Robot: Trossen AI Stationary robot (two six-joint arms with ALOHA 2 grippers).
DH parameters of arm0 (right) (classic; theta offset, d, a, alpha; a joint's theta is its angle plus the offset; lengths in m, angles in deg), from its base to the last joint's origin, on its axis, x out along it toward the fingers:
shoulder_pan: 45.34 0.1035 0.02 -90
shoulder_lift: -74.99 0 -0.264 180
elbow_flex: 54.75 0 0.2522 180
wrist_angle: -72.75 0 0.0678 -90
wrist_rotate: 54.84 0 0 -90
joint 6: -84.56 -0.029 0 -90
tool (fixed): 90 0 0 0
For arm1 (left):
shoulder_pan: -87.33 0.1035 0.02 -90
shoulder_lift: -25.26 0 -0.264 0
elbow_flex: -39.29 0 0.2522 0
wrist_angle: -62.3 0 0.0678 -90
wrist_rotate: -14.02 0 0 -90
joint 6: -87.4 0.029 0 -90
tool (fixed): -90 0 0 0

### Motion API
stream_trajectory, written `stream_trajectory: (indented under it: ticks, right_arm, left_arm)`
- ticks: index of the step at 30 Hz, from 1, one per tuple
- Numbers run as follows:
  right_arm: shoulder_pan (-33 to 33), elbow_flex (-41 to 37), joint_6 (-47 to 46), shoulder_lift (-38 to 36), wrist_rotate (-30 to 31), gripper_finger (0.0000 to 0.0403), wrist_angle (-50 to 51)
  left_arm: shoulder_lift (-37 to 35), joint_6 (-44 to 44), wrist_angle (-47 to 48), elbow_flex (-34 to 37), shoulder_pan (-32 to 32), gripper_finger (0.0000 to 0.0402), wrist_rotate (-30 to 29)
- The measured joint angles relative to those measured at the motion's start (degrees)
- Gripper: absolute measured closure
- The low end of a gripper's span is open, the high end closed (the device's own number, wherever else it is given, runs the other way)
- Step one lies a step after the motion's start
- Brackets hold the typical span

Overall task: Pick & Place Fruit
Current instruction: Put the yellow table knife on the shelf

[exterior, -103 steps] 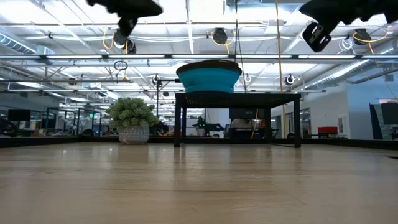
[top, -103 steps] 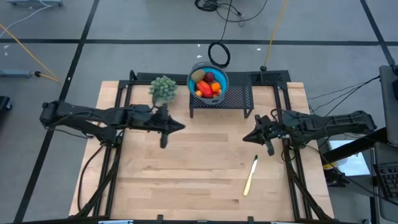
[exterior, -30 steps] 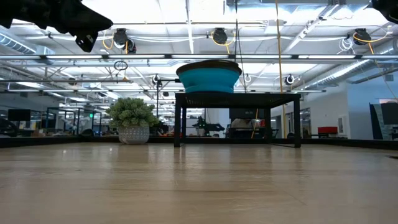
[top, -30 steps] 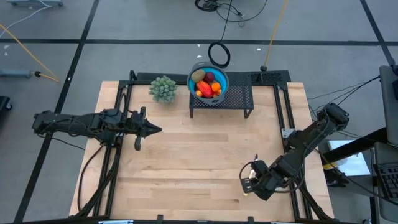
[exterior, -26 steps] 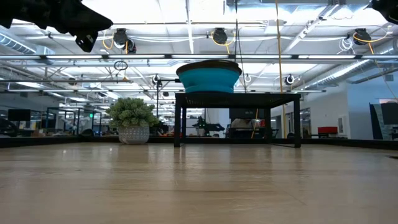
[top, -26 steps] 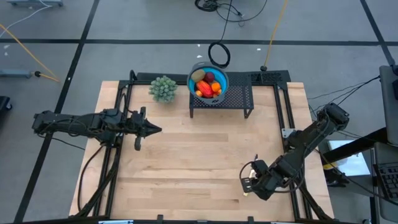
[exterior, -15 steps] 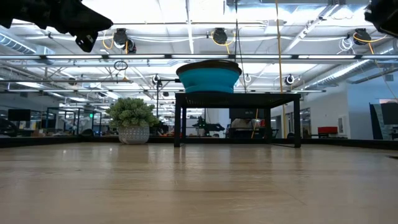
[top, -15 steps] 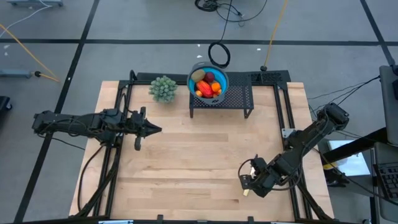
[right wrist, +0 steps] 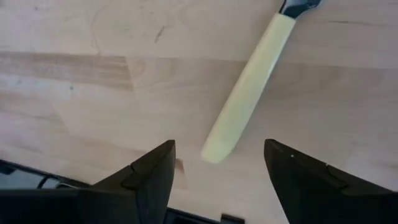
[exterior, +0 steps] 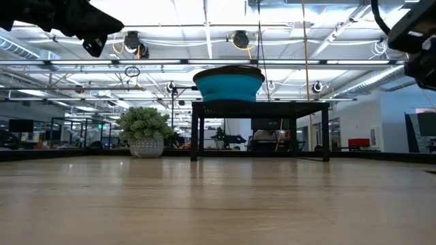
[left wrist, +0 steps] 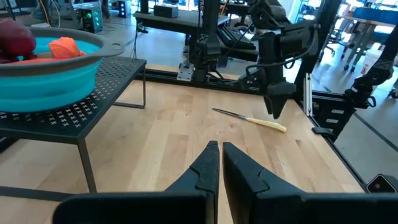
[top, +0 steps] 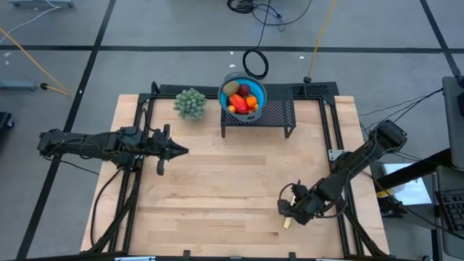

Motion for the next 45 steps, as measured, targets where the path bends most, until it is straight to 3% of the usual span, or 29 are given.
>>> stream_trajectory:
  ticks: [21, 25, 40, 45]
  right_arm:
    - [-4.2, -3.6, -2.8, 0.4, -3.1, 0.0179, -0.1]
    - [-4.0, -3.6, -3.8, 2.7, -6.2, 0.0179, -1.9]
    - [-4.0, -3.5, -3.1, 5.0, -5.9, 0.018, -3.0]
    - [-4.4, -3.5, -3.6, 5.1, -6.0, 0.0205, -2.5]
  left_arm:
    - [0.0, 0.2, 0.0, 0.0, 0.0, 0.0382, -0.1]
    - [0.0, 0.2, 0.0, 0.0, 0.0, 0.0382, -0.1]
    - [0.0, 1.2, -0.4, 0.0, 0.0, 0.0382, -0.6]
    - [0.0, 1.2, -0.4, 0.0, 0.0, 0.0383, -0.6]
